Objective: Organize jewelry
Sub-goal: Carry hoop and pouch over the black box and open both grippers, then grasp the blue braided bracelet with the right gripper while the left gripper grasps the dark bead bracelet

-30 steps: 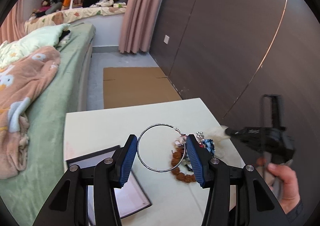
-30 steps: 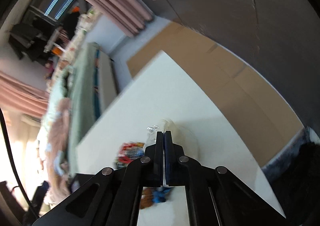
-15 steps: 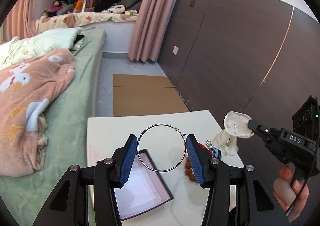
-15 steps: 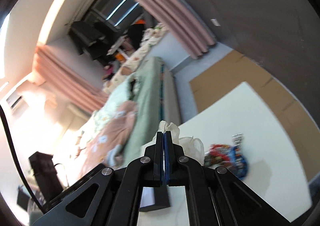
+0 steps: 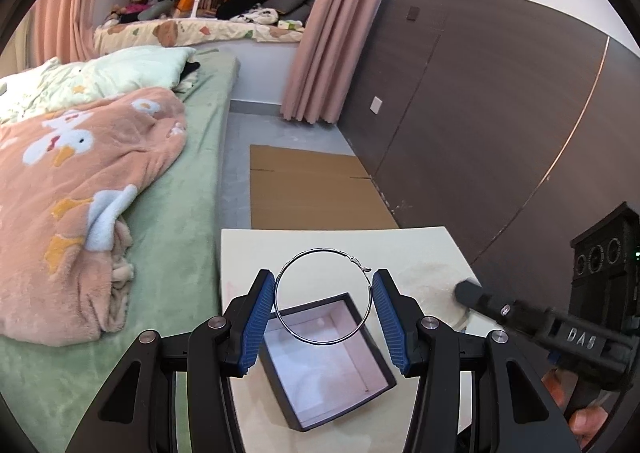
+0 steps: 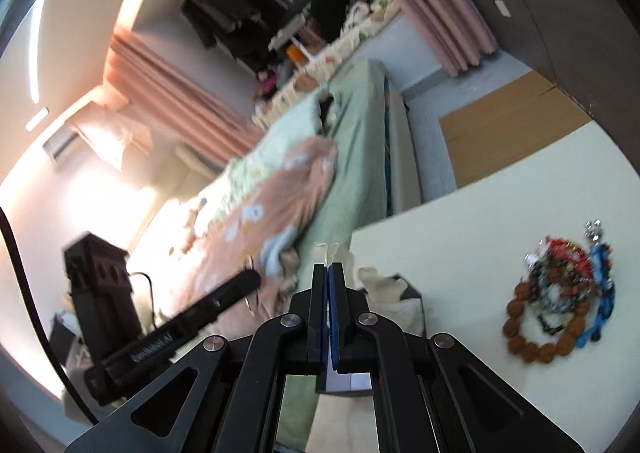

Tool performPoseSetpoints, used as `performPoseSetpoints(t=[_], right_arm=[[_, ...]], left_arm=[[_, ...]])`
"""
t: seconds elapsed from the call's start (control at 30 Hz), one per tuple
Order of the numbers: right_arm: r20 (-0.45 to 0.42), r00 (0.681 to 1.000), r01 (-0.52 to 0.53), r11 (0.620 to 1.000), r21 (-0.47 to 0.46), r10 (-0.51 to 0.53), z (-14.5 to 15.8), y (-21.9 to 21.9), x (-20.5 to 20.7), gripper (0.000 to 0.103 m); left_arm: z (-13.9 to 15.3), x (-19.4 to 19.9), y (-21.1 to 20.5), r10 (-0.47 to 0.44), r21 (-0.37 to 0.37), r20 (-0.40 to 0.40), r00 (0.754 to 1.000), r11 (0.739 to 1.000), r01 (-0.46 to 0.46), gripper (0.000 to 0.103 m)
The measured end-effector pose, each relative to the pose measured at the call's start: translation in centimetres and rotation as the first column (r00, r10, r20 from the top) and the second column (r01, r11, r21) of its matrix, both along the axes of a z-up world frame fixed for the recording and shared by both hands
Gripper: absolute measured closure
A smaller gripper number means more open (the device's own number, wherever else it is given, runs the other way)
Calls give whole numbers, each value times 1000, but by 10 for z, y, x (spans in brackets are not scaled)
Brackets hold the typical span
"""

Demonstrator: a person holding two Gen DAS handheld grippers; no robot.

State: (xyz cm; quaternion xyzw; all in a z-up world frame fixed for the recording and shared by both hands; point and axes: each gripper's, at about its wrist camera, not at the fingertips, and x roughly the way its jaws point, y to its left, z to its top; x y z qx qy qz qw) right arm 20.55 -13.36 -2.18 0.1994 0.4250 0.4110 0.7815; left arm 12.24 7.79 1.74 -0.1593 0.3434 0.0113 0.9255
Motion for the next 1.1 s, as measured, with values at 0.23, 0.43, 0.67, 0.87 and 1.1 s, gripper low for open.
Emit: performPoseSetpoints(t=[0.23,0.43,0.67,0.87,1.1], right_arm=[[-8,996,90,994,-60,-90,-5,-17,8,20],[1,987,157,982,-101,-158,-4,-43,13,20],[-8,975,218,969,-115,-220,0,-73,18,20],[-10,958,282,953,-113,-285,4,-102,21,20],[-25,928,365,922,-133,-371,7,-140,23,20]], left_arm=[[-9,5,2,-17,-2,-48,999,1000,17,51],[-28,18,-7,-67,-40,-140,988,997,62,50],[-35,29,-17,-58,-54,-166,984,997,49,11],[-36,42,-32,-63,-54,-168,984,997,55,11],[-40,54,-69,-125,-13,-156,980,992,124,11]])
